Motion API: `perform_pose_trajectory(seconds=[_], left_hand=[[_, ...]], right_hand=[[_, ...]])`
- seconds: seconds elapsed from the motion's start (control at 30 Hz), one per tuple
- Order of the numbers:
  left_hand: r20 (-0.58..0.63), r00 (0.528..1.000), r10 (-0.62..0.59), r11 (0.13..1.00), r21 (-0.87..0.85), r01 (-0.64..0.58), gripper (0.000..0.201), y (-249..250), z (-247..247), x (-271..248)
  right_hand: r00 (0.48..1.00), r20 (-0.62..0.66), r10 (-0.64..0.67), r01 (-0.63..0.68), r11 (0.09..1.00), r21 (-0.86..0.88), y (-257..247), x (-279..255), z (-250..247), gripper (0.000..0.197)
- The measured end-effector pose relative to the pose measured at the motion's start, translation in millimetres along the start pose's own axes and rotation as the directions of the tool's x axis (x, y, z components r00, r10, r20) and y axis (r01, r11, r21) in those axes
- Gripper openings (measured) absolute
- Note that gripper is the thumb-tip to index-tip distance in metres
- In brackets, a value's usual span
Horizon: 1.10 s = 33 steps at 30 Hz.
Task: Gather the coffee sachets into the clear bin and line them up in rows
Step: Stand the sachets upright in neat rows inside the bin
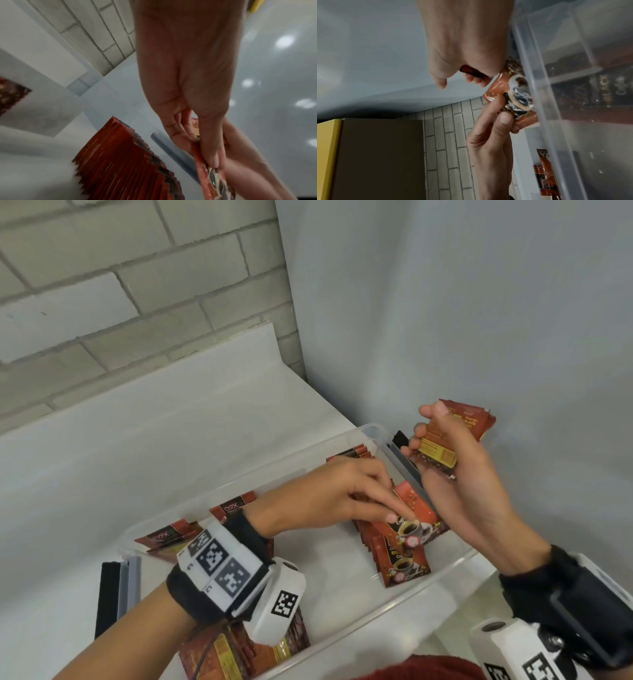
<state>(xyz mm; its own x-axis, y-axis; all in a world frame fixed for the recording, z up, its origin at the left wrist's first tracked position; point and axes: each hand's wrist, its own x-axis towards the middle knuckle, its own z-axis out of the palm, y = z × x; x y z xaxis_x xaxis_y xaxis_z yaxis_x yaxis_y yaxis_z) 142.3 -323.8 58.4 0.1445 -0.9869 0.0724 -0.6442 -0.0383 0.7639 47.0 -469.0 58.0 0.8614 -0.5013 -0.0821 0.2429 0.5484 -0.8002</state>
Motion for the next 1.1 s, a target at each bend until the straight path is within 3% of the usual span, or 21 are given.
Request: perform_pose_trajectory(seconds=[0.17,0.33,0.57,0.73,0.9,1.1], left_hand=[[0.180,0.983,-0.040,0.997,0.078,0.026,0.023,1,-2,2],[0.268,0.960,-0.083,0.996,0.067,0.067,0.024,3,-4,1],[0.406,0.914,-0.002,0.959,0.260,-0.113,0.023,0,27,10],[0.321,0.931,0.177,0.821,0.474,-0.319,0.011,-2,38,13],[0.229,0.946,0.231,0.722,0.611,-0.324,0.003,-4,38,12],[0.221,0.959,0.178,0.627,0.726,-0.284,0.024,-2,45,13]], right_hand=[[1.000,0.011,-0.009,0.009,1.000,-0.007,1,1,-2,0.021],[1.000,0.017,-0.006,0.006,1.000,-0.013,1,2,-3,0.023],[1.000,0.002,0.008,-0.008,1.000,-0.018,1,1,-2,0.025],[1.000,-0.007,0.021,-0.021,1.000,0.000,2,2,-2,0.026],[1.000,-0.010,0.028,-0.028,1.000,0.007,3,3,-3,0.029],[0.999,-0.016,0.036,-0.036,0.999,0.003,3,2,-3,0.031]])
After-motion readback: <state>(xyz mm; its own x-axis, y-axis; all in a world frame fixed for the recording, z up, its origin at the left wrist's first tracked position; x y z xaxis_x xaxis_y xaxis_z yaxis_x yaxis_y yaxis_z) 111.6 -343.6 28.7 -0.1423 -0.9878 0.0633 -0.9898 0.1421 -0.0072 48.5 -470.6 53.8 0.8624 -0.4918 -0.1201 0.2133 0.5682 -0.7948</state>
